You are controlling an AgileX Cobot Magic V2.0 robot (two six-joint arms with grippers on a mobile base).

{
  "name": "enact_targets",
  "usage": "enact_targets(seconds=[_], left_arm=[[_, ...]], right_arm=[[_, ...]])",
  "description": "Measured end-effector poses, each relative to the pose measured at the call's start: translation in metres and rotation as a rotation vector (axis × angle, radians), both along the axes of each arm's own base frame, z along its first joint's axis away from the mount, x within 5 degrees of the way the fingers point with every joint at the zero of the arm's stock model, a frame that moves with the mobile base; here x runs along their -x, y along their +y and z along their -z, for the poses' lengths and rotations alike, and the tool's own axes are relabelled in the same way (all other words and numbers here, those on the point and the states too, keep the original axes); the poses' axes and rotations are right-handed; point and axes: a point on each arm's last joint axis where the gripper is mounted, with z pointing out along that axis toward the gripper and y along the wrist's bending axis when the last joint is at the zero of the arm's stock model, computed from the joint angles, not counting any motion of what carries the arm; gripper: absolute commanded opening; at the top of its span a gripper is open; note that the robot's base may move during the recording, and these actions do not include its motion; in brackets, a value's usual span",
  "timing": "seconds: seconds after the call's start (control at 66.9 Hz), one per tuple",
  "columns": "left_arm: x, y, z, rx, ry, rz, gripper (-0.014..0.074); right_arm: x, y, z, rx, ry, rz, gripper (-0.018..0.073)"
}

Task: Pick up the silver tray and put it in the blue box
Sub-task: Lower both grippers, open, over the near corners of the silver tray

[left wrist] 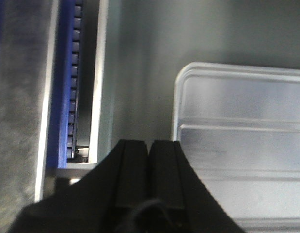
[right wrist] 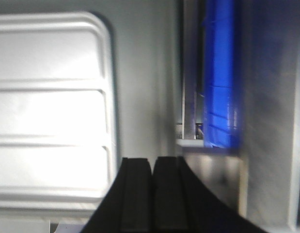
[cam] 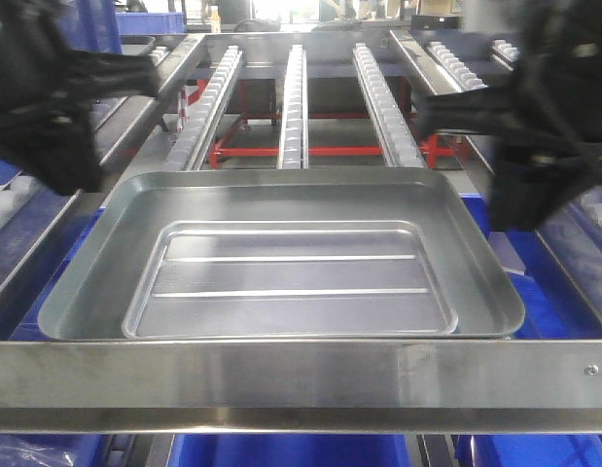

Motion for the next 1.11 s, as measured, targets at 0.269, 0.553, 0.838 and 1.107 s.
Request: enact_targets(seconds=[0.269,0.553,0.838,1.107], left_arm=[[-0.014,-0.027,0.024,-0.010,0.111,0.000,-0.0092],[-0.017,-0.029,0.035,-0.050,0.139,0.021,-0.0092],[-0.016,-0.033,0.041,-0.061,0.150,0.032,-0.0092],[-0.014,-0.037,0.041,-0.062,0.148,0.047,-0.0092]], right_arm=[[-0.035,0.020,0.009,0.020,0.043,-0.034,0.0076],[-0.035,0.031,0.015,0.026,0.061,-0.061,0.0076],[-0.036,0.033,0.024,0.035,0.085,-0.063,0.0076],[-0.036,0.033,0.024,0.037,0.089,-0.062,0.0076]])
